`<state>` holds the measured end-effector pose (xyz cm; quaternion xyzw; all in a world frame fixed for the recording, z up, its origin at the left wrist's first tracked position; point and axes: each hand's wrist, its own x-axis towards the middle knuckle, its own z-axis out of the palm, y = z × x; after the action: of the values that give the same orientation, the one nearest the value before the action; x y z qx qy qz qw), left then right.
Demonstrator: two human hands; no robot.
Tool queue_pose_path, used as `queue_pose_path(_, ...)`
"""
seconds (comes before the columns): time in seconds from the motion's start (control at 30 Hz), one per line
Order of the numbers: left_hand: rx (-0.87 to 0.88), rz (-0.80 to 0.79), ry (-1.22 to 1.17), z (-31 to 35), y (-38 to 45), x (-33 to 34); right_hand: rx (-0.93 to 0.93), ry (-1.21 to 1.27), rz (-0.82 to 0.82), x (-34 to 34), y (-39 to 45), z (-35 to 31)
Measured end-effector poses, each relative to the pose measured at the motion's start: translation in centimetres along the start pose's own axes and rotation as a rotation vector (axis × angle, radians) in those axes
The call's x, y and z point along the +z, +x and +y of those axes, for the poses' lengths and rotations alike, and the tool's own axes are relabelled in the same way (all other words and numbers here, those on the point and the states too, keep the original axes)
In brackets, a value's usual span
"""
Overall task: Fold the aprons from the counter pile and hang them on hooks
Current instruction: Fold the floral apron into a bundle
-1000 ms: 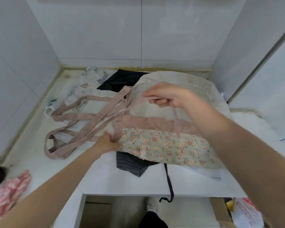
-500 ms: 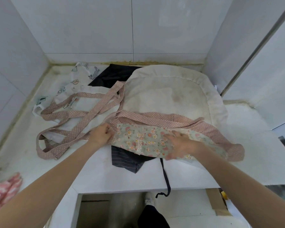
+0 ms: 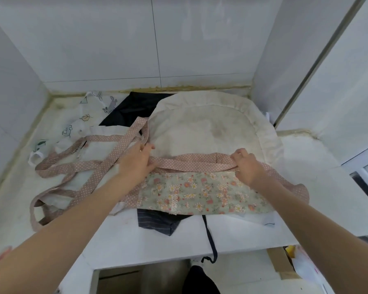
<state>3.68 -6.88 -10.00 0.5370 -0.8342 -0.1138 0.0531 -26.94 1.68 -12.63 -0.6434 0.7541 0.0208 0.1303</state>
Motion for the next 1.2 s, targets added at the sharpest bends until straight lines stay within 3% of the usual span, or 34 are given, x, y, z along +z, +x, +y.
queue_pose_path(0.1,-0.103,-0.266,0.246,0.3,2.2,0.5,0.057,0.042,-0.054,1.1,2.0,0.7)
queue_pose_path(0.17,-0.129,-0.318,0.259,0.0,3.8,0.7,0.14,0.127,-0.133,1.4,3.6,1.7)
queue_pose_path(0.27,-0.172,-0.359,-0.046,-1.2,6.2,0.7,0.175,0.091,-0.172,1.2,5.1,3.7)
queue_pose_path(0.37,-0.342,-0.584,-0.5,-1.9,7.4,-0.3,0.155,0.029,-0.256,0.1,6.0,4.7)
queue_pose_path(0.47,-0.395,-0.784,-0.651,-2.5,8.2,-1.1,0.221,0.019,-0.451,-2.0,6.6,4.9)
queue_pose_path(0.53,-0.412,-0.859,-0.693,-2.6,8.6,-0.9,0.245,0.014,-0.48,-3.1,6.9,5.2)
queue_pose_path(0.67,-0.432,-0.651,-0.564,-2.4,9.1,0.8,0.222,0.173,-0.376,-3.9,7.0,5.5)
queue_pose_path(0.77,-0.433,-0.624,-0.488,-2.2,9.1,1.7,0.058,0.401,-0.315,-3.5,6.5,4.8)
queue_pose_path(0.9,-0.436,-0.59,-0.484,-1.9,8.5,1.5,-0.125,0.143,-0.388,-1.2,5.6,4.2)
queue_pose_path(0.97,-0.438,-0.573,-0.507,-2.0,8.3,1.3,-0.119,0.096,-0.28,-0.2,5.3,4.5)
queue_pose_path(1.07,-0.442,-0.54,-0.555,-2.3,7.8,0.9,-0.069,0.317,-0.046,-0.7,5.1,4.8)
queue_pose_path(1.2,-0.432,-0.508,-0.562,-2.7,7.3,0.5,0.092,0.835,-0.122,-4.4,4.0,4.9)
